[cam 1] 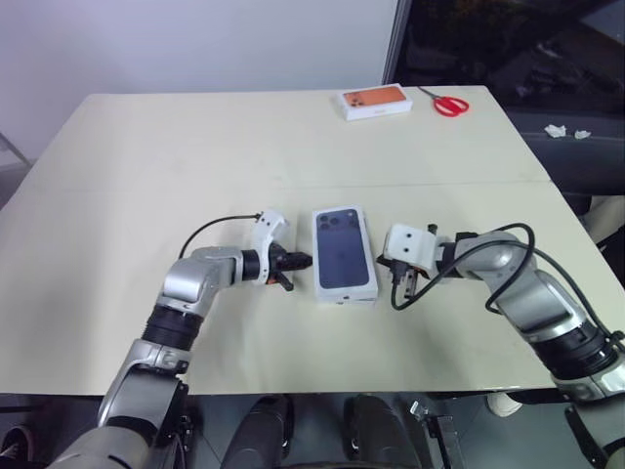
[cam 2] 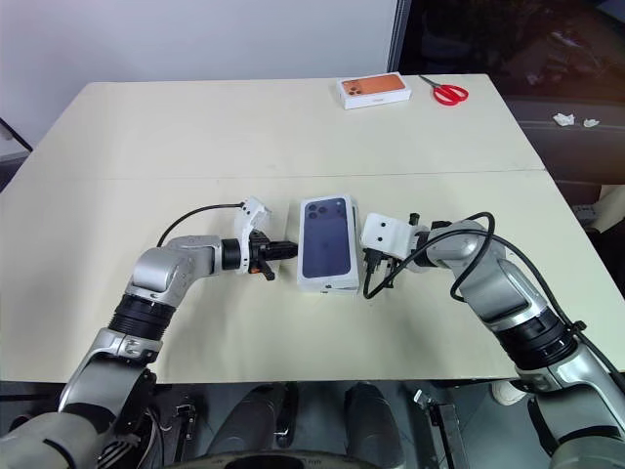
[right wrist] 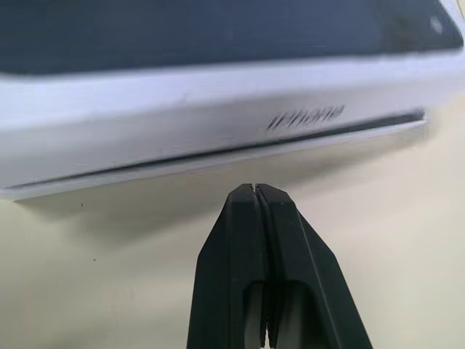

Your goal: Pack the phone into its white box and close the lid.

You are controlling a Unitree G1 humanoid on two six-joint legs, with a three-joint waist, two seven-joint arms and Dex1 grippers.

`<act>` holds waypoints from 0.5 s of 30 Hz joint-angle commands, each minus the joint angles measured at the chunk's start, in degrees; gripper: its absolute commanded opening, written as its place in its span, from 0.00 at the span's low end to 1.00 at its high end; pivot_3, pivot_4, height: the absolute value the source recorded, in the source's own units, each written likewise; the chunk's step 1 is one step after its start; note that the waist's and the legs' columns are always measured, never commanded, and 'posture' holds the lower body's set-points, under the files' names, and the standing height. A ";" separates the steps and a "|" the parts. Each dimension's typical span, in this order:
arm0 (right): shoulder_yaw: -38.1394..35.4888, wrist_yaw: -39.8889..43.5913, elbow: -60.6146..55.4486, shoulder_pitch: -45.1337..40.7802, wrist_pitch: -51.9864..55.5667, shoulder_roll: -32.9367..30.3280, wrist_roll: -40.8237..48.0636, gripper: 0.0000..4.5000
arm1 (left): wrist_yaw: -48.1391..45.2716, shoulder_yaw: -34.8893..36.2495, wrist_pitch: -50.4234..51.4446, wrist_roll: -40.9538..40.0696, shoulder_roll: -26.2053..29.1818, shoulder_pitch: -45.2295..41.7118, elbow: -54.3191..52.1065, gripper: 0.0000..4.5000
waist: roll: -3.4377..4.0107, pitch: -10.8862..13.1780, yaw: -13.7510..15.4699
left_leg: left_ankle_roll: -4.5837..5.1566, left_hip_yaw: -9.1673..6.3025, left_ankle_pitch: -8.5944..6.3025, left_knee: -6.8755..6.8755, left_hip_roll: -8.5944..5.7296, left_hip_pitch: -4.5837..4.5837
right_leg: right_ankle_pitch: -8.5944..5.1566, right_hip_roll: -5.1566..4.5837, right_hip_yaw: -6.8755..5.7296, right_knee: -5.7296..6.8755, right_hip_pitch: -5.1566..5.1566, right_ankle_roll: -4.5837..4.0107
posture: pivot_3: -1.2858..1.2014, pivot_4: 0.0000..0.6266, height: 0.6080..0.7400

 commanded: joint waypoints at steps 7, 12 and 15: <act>-3.18 2.07 -2.19 -1.24 -0.29 -2.24 -0.09 0.01 | -0.19 0.24 0.72 -1.12 -1.02 -1.63 -3.74 0.00 | 0.00 0.00 0.02 | 0.00 0.00 0.00 0.01 -0.01 0.00 | 0.00 0.00 0.00 0.00 0.00 0.00 | 0.52 0.24 1.00; -2.72 2.54 -2.25 -0.43 -0.74 -2.40 -0.61 0.01 | 0.05 -0.07 0.48 -0.25 -0.75 -1.18 -4.44 0.00 | 0.00 0.00 0.05 | 0.00 0.00 0.00 0.02 -0.01 0.00 | 0.00 -0.01 0.00 0.00 0.01 0.00 | 0.52 0.24 1.00; -4.01 2.12 -2.47 -1.04 0.38 -1.49 0.38 0.01 | -0.07 1.28 -0.02 0.04 1.10 -1.05 -4.36 0.00 | 0.00 0.00 0.00 | -0.03 0.00 0.02 0.02 -0.01 0.00 | 0.00 -0.01 0.00 0.00 0.01 0.00 | 0.52 0.24 1.00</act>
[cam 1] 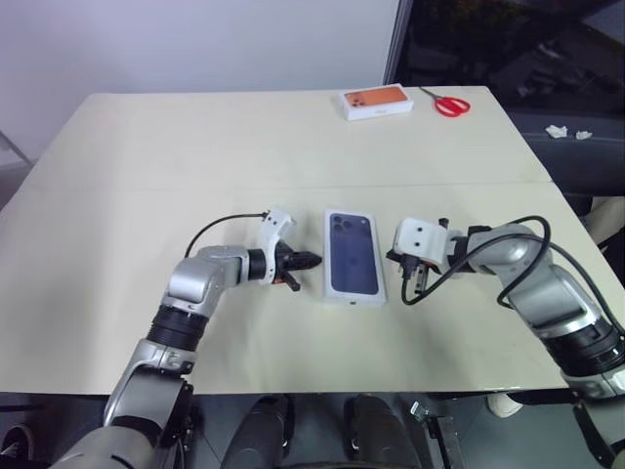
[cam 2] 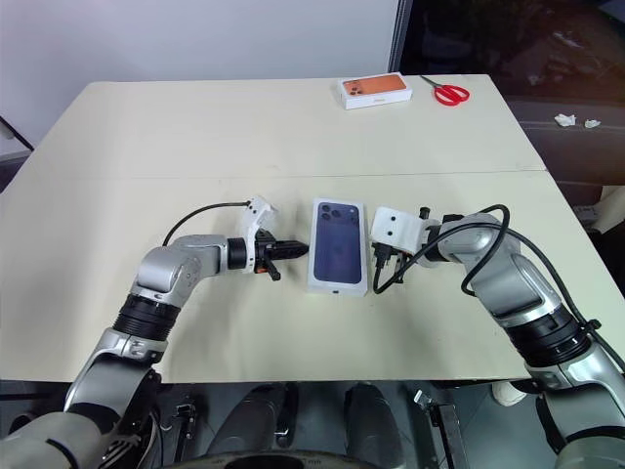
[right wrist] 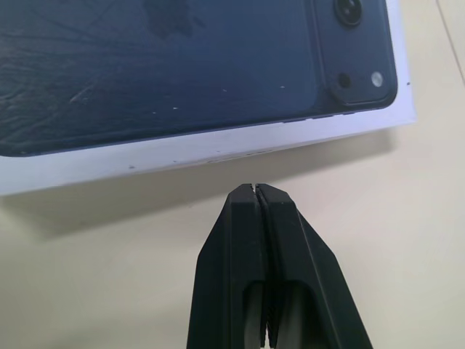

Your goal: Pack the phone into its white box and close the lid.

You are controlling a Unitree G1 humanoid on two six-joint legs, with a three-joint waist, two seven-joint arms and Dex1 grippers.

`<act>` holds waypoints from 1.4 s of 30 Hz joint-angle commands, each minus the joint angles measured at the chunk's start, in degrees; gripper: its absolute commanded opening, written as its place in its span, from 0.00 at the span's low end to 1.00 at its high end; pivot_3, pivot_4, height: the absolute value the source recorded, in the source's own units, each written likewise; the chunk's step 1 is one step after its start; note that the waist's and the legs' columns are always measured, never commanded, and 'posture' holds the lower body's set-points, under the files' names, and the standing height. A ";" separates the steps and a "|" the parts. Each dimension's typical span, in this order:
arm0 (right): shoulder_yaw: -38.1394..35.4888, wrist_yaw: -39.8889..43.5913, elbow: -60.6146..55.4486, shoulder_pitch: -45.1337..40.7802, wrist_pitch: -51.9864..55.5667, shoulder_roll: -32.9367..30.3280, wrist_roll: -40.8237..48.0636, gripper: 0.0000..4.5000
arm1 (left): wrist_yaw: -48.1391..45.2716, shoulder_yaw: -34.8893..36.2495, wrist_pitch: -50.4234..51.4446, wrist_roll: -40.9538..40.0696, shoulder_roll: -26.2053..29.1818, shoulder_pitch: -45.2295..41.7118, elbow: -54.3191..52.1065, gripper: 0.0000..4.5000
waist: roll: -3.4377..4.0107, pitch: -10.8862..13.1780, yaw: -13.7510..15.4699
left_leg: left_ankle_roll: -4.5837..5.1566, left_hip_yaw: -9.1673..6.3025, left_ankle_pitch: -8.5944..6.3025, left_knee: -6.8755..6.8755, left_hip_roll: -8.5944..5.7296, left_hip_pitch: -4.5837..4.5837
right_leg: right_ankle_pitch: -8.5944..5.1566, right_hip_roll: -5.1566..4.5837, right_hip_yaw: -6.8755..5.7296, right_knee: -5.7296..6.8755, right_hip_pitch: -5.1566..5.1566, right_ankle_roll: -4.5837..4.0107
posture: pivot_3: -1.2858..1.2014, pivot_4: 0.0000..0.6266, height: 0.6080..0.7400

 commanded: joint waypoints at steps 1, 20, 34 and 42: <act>-3.33 -0.87 -1.56 -1.70 1.40 0.99 1.56 0.01 | -0.45 1.78 -1.45 0.19 2.55 -0.95 -2.14 0.00 | 0.00 0.00 -0.09 | 0.00 0.00 0.00 0.00 0.00 0.00 | 0.00 0.00 0.00 0.01 0.00 0.00 | 0.52 0.24 1.00; -2.07 -1.13 1.27 -1.21 1.22 5.34 3.49 0.01 | 1.27 0.01 -8.17 2.13 -7.50 -6.05 6.59 0.00 | -0.05 0.00 0.99 | -0.12 0.08 0.07 0.23 -0.19 -0.04 | 0.00 -0.06 0.01 0.13 0.01 0.01 | 0.52 0.24 1.00; -2.34 5.55 -7.07 5.16 4.36 1.73 8.02 0.01 | -5.62 -5.41 -5.54 3.63 3.65 4.93 -3.19 0.00 | -0.09 -0.61 -0.10 | 0.20 -0.05 -0.13 -0.04 -0.08 0.69 | -0.02 -0.06 0.00 -0.18 0.80 0.01 | 0.52 0.24 1.00; -11.16 1.10 -2.19 -1.17 13.14 8.57 17.27 0.13 | -3.77 6.71 -6.85 -1.11 7.86 5.33 -5.38 0.19 | -0.20 -0.49 -0.13 | 0.16 -0.07 -0.11 -0.02 -0.01 0.37 | -0.02 -0.04 0.01 -0.10 0.44 0.03 | 0.52 0.24 1.00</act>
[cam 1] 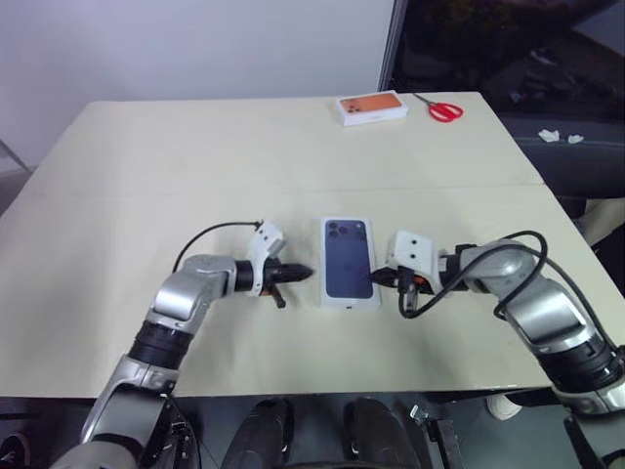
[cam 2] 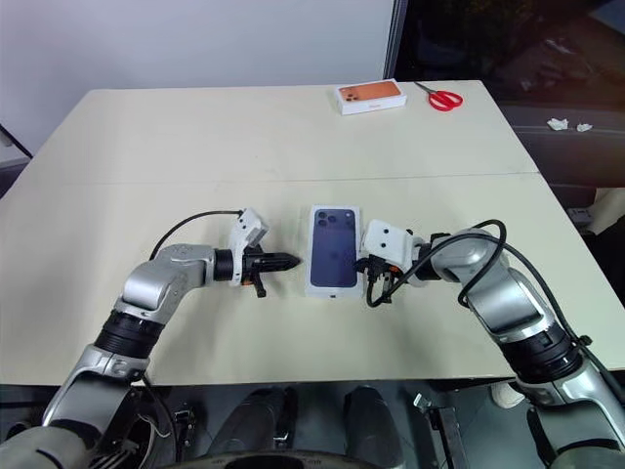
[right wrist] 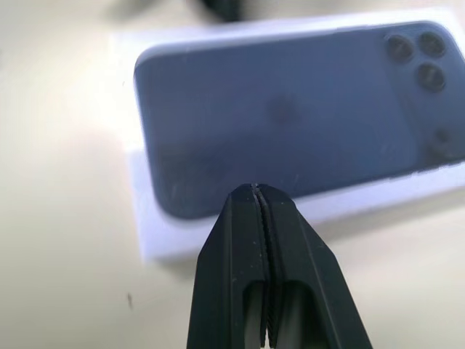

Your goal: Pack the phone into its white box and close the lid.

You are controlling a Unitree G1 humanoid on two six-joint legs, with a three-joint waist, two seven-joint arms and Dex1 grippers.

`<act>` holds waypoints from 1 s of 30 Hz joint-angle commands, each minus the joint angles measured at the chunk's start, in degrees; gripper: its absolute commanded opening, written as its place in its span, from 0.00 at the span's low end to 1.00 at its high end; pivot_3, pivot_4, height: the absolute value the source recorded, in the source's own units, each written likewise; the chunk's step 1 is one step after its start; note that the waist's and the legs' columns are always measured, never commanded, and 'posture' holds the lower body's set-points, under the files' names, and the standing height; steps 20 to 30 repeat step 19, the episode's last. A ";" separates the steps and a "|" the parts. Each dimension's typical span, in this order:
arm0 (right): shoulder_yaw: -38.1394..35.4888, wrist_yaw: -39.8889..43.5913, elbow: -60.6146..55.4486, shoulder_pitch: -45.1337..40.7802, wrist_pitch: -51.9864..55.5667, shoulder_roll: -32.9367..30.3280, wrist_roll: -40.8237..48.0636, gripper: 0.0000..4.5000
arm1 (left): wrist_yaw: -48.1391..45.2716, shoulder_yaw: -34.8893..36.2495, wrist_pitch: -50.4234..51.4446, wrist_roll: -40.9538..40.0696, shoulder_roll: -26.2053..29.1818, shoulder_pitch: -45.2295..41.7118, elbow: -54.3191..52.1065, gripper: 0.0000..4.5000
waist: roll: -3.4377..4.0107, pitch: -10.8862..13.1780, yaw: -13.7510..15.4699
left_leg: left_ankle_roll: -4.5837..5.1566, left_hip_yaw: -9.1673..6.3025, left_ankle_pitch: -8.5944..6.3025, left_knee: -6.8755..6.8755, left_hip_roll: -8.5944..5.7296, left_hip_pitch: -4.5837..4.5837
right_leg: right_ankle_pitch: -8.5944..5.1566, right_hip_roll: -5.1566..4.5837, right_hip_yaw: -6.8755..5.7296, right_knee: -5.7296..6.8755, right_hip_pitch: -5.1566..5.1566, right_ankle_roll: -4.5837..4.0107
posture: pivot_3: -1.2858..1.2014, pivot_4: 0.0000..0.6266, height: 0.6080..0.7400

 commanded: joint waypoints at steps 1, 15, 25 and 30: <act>-6.46 -2.49 1.81 -3.54 2.92 2.01 4.66 0.21 | 0.53 7.24 -2.04 -2.39 2.87 -1.11 -1.74 0.30 | 0.00 0.00 0.10 | -0.02 0.00 0.01 0.10 -0.01 -0.24 | 0.01 0.00 0.00 0.11 -0.26 0.00 | 0.52 0.24 1.00; -11.17 1.48 7.60 -4.95 -4.25 -1.42 9.10 0.99 | -7.66 21.08 -9.04 -7.26 17.44 10.12 -4.88 1.00 | 0.04 0.02 0.07 | -0.04 0.05 0.02 -0.02 -0.04 -0.34 | 0.01 -0.07 0.05 0.09 -0.44 -0.02 | 0.52 0.24 1.00; -12.18 3.16 10.28 -4.11 -5.19 -3.73 9.95 0.99 | -7.94 23.02 -9.18 -8.15 19.59 14.13 -6.56 1.00 | 0.04 0.02 0.08 | -0.03 0.05 0.02 -0.03 -0.02 -0.34 | 0.01 -0.08 0.06 0.09 -0.44 -0.02 | 0.52 0.24 1.00; -12.18 3.16 10.28 -4.11 -5.19 -3.73 9.95 0.99 | -7.94 23.02 -9.18 -8.15 19.59 14.13 -6.56 1.00 | 0.04 0.02 0.08 | -0.03 0.05 0.02 -0.03 -0.02 -0.34 | 0.01 -0.08 0.06 0.09 -0.44 -0.02 | 0.52 0.24 1.00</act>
